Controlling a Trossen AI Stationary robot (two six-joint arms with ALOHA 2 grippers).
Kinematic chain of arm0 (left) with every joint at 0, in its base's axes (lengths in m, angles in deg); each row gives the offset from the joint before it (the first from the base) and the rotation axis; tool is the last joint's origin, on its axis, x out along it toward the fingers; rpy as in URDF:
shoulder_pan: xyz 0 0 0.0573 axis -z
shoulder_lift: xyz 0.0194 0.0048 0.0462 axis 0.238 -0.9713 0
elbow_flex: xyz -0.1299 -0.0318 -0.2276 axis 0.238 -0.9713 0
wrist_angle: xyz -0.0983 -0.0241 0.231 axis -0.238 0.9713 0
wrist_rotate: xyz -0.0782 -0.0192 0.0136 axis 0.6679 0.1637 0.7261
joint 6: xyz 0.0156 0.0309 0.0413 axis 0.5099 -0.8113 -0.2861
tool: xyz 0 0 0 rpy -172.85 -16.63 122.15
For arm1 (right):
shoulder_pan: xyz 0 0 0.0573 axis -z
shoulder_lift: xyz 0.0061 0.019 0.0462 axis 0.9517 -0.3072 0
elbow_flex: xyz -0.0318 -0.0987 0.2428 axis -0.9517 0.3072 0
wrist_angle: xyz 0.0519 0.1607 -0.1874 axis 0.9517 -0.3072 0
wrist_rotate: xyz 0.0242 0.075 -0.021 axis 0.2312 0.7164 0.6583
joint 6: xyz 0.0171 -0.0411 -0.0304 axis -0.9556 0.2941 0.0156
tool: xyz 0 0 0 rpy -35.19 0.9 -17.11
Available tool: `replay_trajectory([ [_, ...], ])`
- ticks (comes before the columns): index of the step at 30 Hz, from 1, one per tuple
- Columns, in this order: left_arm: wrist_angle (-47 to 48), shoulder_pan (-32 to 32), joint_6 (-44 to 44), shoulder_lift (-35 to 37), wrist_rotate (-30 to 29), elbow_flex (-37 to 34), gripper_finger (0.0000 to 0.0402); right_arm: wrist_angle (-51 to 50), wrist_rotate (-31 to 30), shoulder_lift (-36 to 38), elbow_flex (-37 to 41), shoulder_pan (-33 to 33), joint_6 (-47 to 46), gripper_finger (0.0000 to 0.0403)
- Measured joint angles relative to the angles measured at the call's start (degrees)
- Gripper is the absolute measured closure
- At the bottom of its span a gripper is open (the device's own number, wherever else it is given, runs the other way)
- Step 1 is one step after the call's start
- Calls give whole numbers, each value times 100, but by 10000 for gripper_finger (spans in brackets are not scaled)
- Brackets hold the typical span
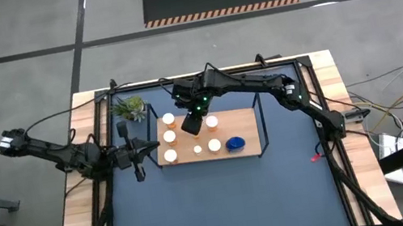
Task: Pick and place medicine bottles onto shelf by color
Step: Put the pink pill bottle on to the shelf aligned with the small pill bottles
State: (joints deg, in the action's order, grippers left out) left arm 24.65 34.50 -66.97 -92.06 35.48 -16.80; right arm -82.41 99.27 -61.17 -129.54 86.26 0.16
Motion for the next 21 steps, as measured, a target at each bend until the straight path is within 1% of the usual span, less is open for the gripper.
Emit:
replay_trajectory([
  [21,0,-2,2,2,4,-2,402,0,-12,0,0,-2,75,300],
])
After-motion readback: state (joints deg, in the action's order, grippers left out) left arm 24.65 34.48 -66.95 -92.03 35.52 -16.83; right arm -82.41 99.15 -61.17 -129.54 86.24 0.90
